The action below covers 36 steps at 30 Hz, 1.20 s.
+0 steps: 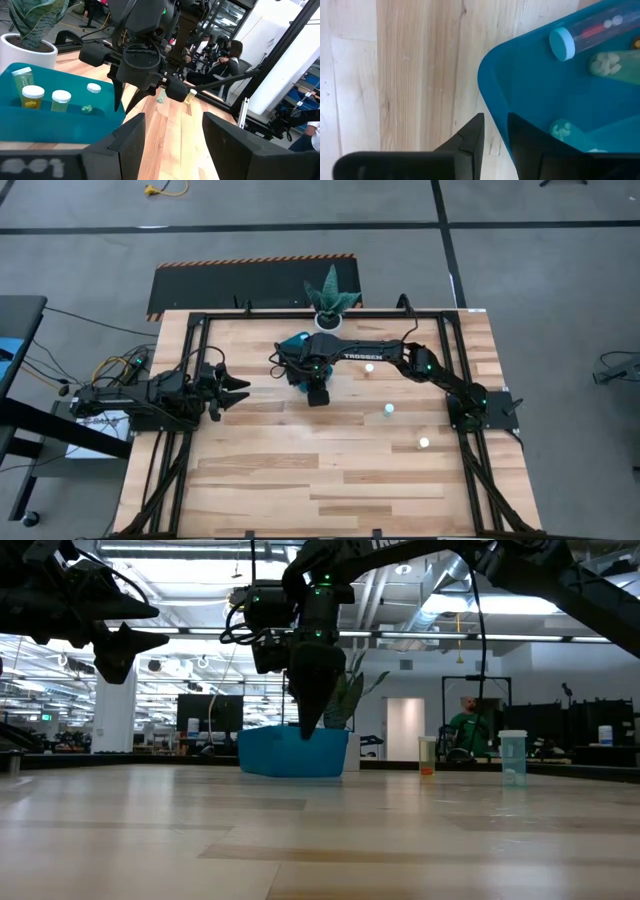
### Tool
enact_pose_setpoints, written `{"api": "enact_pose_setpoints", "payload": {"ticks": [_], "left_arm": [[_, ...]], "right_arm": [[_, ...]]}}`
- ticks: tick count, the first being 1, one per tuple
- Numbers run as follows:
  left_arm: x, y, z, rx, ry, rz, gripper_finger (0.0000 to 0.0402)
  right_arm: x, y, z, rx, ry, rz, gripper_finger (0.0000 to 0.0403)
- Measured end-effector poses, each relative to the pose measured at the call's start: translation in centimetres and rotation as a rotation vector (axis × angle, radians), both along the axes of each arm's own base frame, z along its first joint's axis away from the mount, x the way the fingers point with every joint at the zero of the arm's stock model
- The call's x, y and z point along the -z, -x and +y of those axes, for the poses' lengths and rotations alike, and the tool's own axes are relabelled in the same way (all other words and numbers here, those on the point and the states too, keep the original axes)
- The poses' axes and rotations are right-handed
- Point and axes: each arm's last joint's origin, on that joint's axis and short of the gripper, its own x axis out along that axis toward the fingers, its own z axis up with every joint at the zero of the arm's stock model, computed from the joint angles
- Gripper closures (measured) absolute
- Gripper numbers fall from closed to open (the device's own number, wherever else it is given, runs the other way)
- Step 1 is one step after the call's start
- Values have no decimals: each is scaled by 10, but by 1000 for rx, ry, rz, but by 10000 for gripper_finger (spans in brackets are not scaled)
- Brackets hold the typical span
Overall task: Pick and place pill bottles into a basket
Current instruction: Move the blue bin to the center of the table
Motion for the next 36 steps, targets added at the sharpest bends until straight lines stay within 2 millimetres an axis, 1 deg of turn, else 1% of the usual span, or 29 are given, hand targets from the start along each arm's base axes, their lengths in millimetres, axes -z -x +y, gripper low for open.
{"api": "enact_pose_setpoints", "payload": {"ticks": [8,23,30,36], "left_arm": [[0,0,0,0,0,0,216],[0,0,0,-1,0,0,216],[0,0,0,0,0,0,216],[0,0,0,0,0,0,216]], "right_arm": [[0,0,0,1,0,0,329],[0,1,1,-2,-5,8,372],[0,2,9,-9,-18,28,382],[0,1,20,10,-53,32,382]]}}
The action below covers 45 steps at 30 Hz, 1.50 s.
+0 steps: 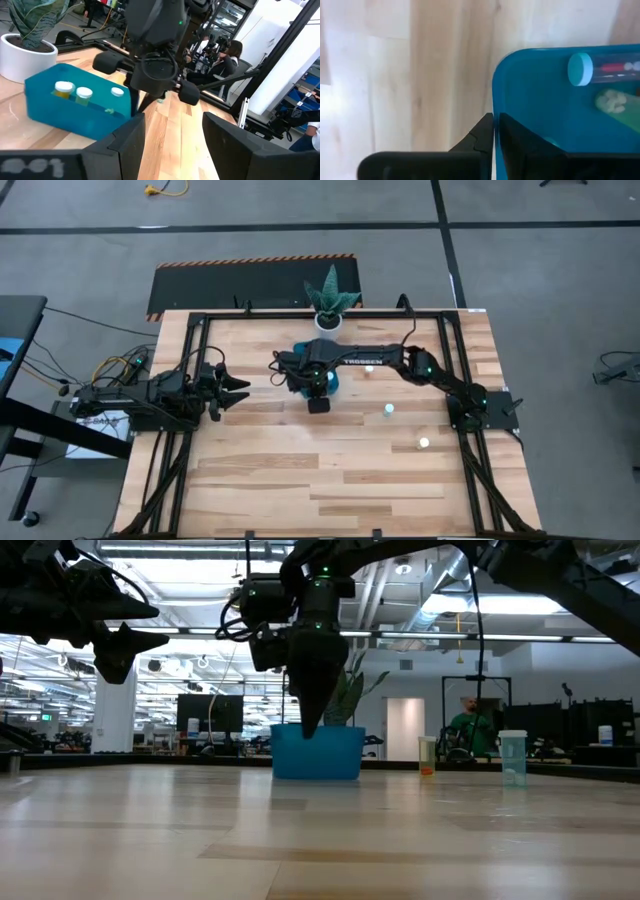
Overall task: Pick and place pill bottles into a basket
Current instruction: Move the blue bin to the center of the table
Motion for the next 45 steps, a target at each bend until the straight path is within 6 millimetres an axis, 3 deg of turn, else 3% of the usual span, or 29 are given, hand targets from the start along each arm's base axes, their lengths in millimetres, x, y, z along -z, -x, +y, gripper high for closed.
{"api": "enact_pose_setpoints", "payload": {"ticks": [8,24,45], "left_arm": [[0,0,0,0,0,0,216],[0,0,0,0,0,0,216],[0,0,0,0,0,0,216]], "right_arm": [[0,-2,27,18,-40,8,387],[0,0,100,54,-63,30,385],[-1,19,197,-73,-96,29,383]]}}
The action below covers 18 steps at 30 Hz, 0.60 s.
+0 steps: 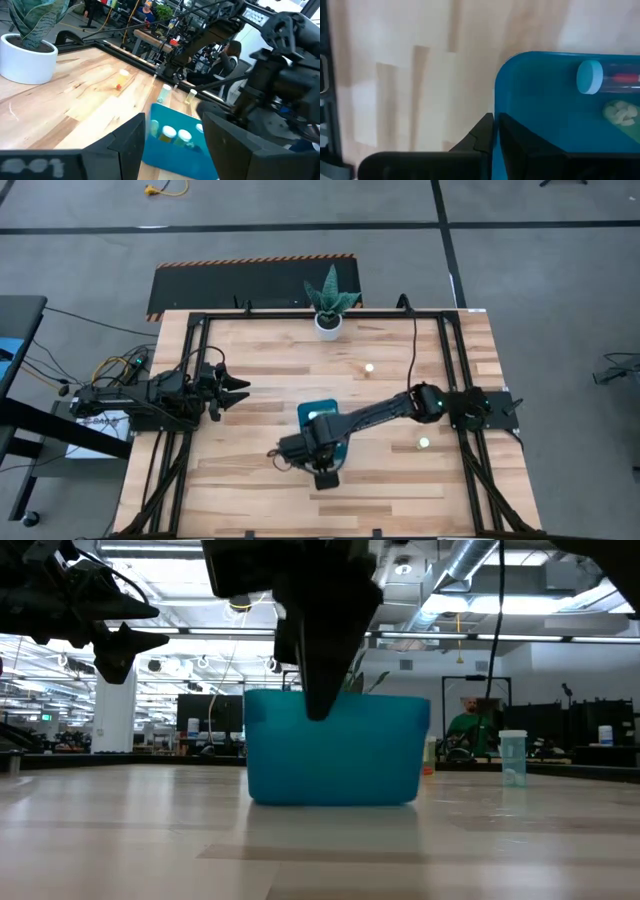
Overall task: Pick and place pill bottles into a basket
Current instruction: Move the blue bin to the center of the table
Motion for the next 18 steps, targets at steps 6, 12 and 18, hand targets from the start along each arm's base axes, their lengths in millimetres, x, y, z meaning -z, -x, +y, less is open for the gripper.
{"api": "enact_pose_setpoints", "payload": {"ticks": [6,12,18], "left_arm": [[0,0,0,-1,0,0,216],[0,0,0,0,0,0,216],[0,0,0,0,0,0,216]], "right_arm": [[0,6,24,-37,-11,-18,378],[-1,4,25,-25,-24,-35,353],[-2,-2,14,-2,-73,-44,296]]}}
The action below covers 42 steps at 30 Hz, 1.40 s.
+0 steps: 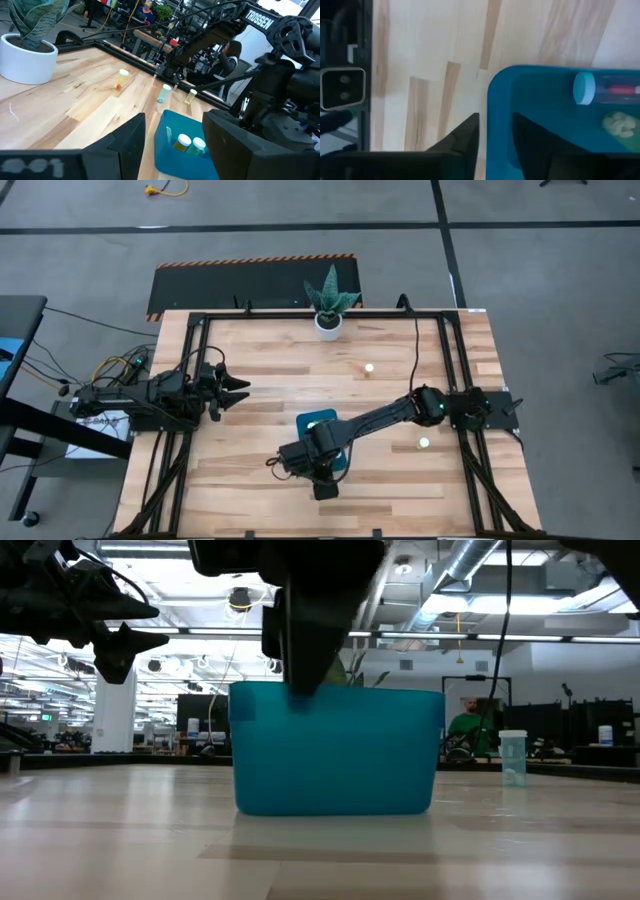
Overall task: Pick and place pill bottles into a basket
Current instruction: Move the blue bin to the center of the table, then put the bottom yellow pill bottle into the blue bin
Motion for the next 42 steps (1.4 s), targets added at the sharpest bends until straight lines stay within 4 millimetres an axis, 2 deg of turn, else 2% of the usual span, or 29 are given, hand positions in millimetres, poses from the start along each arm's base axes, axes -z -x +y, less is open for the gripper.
{"api": "enact_pose_setpoints", "payload": {"ticks": [2,6,9,11,16,23,30,36,39,42], "left_arm": [[0,0,0,0,0,0,216],[0,0,0,0,0,0,216],[0,0,0,0,0,0,216],[0,0,0,-1,0,0,216],[0,0,0,-1,0,0,216],[0,0,0,1,0,0,216],[0,0,0,1,0,0,216],[0,0,0,2,0,0,216],[0,0,0,2,0,0,216],[0,0,0,2,0,0,216]], "right_arm": [[-6,-4,-7,26,-21,-9,274],[-29,-11,-21,60,-55,-65,235],[-52,-4,-32,81,-79,-91,214],[-72,5,-43,80,-28,-103,205],[-104,25,-96,175,161,-68,197],[-129,41,-177,400,177,-40,199],[-140,55,-230,558,174,-44,195],[-108,60,-268,667,151,59,195],[-95,64,-276,700,124,89,195],[-96,74,-280,737,114,98,197]]}}
